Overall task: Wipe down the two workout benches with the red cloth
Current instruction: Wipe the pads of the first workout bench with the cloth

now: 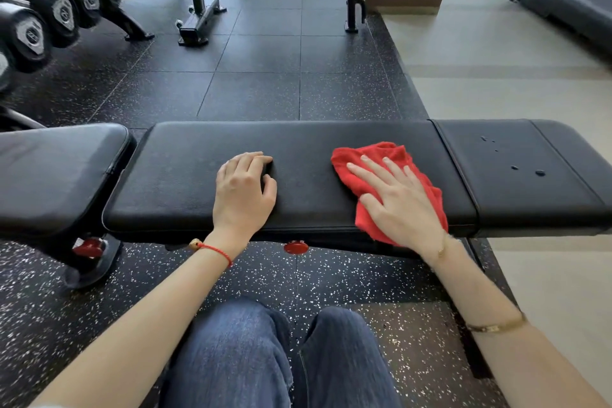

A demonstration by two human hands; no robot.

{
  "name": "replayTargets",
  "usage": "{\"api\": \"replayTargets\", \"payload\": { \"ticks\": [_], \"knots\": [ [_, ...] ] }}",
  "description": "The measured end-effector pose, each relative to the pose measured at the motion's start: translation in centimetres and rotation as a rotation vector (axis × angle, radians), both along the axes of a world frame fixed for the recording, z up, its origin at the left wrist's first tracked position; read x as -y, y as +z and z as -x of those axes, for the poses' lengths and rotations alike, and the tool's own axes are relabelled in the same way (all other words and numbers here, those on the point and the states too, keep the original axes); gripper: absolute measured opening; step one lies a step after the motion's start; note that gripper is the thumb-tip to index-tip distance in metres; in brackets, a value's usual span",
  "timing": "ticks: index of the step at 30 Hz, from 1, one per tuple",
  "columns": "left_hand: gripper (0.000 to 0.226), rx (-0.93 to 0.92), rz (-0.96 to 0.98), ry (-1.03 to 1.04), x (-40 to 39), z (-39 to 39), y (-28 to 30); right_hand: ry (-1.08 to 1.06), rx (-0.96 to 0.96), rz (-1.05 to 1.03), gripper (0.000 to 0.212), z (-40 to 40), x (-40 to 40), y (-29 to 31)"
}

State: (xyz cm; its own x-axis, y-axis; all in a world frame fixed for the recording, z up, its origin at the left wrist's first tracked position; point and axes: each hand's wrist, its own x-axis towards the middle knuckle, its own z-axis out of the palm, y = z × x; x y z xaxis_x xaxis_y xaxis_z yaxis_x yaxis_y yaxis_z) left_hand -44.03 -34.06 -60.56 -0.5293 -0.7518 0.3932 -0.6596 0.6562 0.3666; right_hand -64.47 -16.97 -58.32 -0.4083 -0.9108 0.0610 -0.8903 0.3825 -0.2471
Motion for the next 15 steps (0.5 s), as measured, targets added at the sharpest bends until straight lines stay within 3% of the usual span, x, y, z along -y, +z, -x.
{"api": "replayTargets", "payload": {
  "ticks": [6,10,15],
  "knots": [
    [0.033,0.013,0.009,0.018,-0.2,0.4,0.1,-0.214,0.054,-0.113,0.053,4.7,4.7,0.9],
    [0.03,0.018,0.012,0.031,-0.3,0.5,0.1,-0.069,0.035,-0.106,0.054,0.9,7.2,0.8],
    [0.029,-0.015,-0.002,0.039,-0.2,0.5,0.2,0.17,-0.001,-0.039,0.059,-4.3,4.6,0.3]
  ]
}}
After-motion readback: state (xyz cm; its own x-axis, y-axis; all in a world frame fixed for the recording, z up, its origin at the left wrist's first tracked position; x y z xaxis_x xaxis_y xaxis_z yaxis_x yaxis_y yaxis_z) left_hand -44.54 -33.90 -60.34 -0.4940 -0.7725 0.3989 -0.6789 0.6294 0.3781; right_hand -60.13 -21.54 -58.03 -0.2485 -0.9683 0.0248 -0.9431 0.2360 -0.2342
